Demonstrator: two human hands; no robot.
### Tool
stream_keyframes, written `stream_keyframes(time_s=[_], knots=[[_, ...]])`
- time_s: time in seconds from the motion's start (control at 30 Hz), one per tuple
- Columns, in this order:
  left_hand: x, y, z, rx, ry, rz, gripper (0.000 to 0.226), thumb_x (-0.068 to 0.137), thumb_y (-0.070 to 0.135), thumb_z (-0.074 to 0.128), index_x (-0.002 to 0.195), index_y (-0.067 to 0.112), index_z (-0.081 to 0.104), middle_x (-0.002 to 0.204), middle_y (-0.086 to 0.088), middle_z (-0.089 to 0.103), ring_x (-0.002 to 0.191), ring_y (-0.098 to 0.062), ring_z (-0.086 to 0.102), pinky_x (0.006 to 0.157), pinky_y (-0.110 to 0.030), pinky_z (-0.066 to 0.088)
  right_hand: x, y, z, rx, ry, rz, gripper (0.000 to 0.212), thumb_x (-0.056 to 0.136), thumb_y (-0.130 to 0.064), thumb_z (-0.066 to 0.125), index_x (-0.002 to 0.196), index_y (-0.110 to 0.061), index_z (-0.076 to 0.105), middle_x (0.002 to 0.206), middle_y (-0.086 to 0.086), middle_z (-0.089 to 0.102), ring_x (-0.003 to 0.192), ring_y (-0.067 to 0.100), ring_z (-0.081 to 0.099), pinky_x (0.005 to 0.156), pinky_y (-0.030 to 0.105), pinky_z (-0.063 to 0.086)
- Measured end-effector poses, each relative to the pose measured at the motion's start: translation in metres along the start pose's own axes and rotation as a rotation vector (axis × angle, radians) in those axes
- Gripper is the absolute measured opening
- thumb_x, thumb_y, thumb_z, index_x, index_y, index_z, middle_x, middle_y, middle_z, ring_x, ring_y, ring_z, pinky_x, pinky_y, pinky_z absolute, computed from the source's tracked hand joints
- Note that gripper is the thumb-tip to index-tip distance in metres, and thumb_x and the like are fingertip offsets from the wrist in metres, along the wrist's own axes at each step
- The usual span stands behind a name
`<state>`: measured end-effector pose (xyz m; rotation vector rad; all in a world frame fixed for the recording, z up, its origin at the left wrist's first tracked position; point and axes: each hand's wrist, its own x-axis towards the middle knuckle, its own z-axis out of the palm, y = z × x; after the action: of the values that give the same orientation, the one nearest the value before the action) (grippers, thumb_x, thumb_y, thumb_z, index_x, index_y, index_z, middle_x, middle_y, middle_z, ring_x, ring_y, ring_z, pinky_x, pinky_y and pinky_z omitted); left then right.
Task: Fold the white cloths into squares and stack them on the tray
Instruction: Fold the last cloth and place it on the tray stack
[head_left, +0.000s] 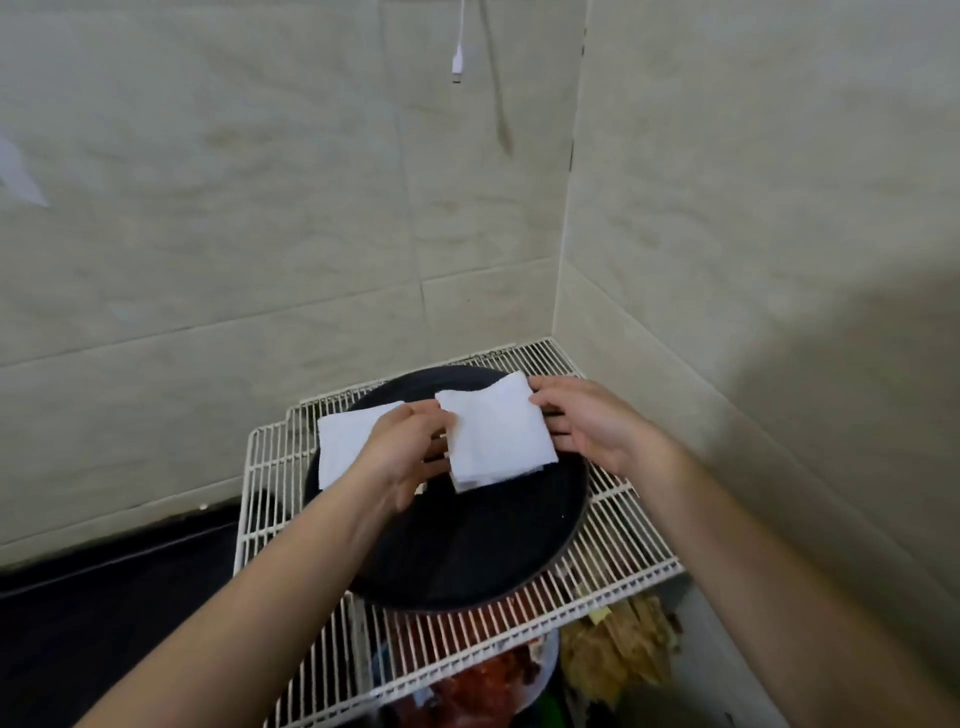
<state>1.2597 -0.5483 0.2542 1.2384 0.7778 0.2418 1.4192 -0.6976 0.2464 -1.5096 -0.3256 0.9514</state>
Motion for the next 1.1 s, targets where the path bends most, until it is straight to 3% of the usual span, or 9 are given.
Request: stream_keyframes(time_s=[0.17,0.3,0.5,0.63,0.8,0.87,0.97,1.03,1.1], knots=[[0.031,0.003,0.008,0.011,0.213,0.077,0.032,0.091,-0.001,0.060,0.120,0.009,0.053,0.086,-0.007,0.060,0.063,-0.017,0.054,0.057,-0.030,0.048,0.038,-0.002,0.001,-0.065,0.015,0.012,0.036,0.098,-0.008,0.056,0.133,-0.017,0.061,0.114,0.005,0.074,0.102,0.020,0.071,0.076,0.031,0.057],[0.041,-0.003,0.005,0.016,0.226,0.057,0.028,0.091,-0.003,0.060,0.116,0.009,0.053,0.083,-0.006,0.059,0.062,-0.017,0.055,0.054,-0.028,0.051,0.048,0.007,0.006,-0.083,0.051,0.022,0.037,0.099,-0.009,0.058,0.136,-0.016,0.059,0.116,0.005,0.073,0.105,0.020,0.070,0.077,0.032,0.058],[0.054,-0.008,0.003,0.017,0.226,0.048,0.029,0.089,-0.002,0.062,0.114,0.010,0.053,0.113,-0.018,0.064,0.084,-0.029,0.063,0.067,-0.038,0.058,0.059,0.013,0.003,-0.080,0.098,-0.002,0.036,0.099,-0.011,0.059,0.134,-0.019,0.059,0.116,0.005,0.072,0.106,0.021,0.070,0.085,0.036,0.059],[0.052,-0.015,0.004,0.047,0.250,0.038,0.031,0.089,-0.004,0.061,0.116,0.009,0.052,0.108,-0.013,0.062,0.086,-0.029,0.065,0.055,-0.031,0.056,0.065,0.026,0.004,-0.154,0.162,0.006,0.036,0.095,-0.015,0.064,0.131,-0.018,0.061,0.115,0.005,0.071,0.104,0.023,0.069,0.092,0.043,0.058],[0.047,-0.016,0.004,0.050,0.264,0.025,0.030,0.091,-0.002,0.061,0.116,0.009,0.050,0.101,-0.010,0.062,0.084,-0.027,0.068,0.072,-0.042,0.061,0.066,0.030,0.005,-0.187,0.185,-0.047,0.035,0.095,-0.019,0.065,0.130,-0.021,0.062,0.114,0.001,0.070,0.102,0.018,0.068,0.081,0.032,0.055],[0.049,-0.018,-0.001,0.231,0.287,0.125,0.034,0.091,0.008,0.063,0.121,0.011,0.049,0.107,-0.008,0.063,0.086,-0.022,0.067,0.083,-0.044,0.059,0.066,0.034,0.004,-0.284,0.215,-0.104,0.033,0.096,-0.025,0.063,0.129,-0.021,0.062,0.115,-0.002,0.068,0.104,0.016,0.067,0.093,0.038,0.055],[0.050,-0.022,-0.012,0.775,0.373,0.558,0.039,0.094,0.019,0.060,0.131,0.012,0.050,0.127,-0.004,0.055,0.104,-0.016,0.059,0.090,-0.028,0.045,0.063,0.031,-0.001,-0.599,0.356,-0.358,0.030,0.099,-0.028,0.056,0.128,-0.022,0.063,0.124,-0.005,0.064,0.111,0.013,0.062,0.102,0.039,0.050],[0.051,-0.023,-0.016,1.062,0.313,0.796,0.046,0.100,0.030,0.046,0.142,0.010,0.047,0.145,-0.007,0.047,0.131,-0.023,0.047,0.104,-0.033,0.039,0.058,0.026,-0.002,-0.853,0.376,-0.575,0.037,0.104,-0.028,0.046,0.139,-0.018,0.056,0.140,0.000,0.055,0.126,0.017,0.053,0.110,0.035,0.041],[0.054,-0.025,-0.015,1.346,0.162,0.769,0.067,0.100,0.049,0.018,0.155,0.011,0.029,0.164,-0.007,0.021,0.151,-0.021,0.018,0.119,-0.043,0.022,0.054,0.022,0.005,-1.093,0.228,-0.663,0.050,0.108,-0.034,0.035,0.154,-0.017,0.037,0.160,0.003,0.034,0.147,0.020,0.032,0.122,0.035,0.024]])
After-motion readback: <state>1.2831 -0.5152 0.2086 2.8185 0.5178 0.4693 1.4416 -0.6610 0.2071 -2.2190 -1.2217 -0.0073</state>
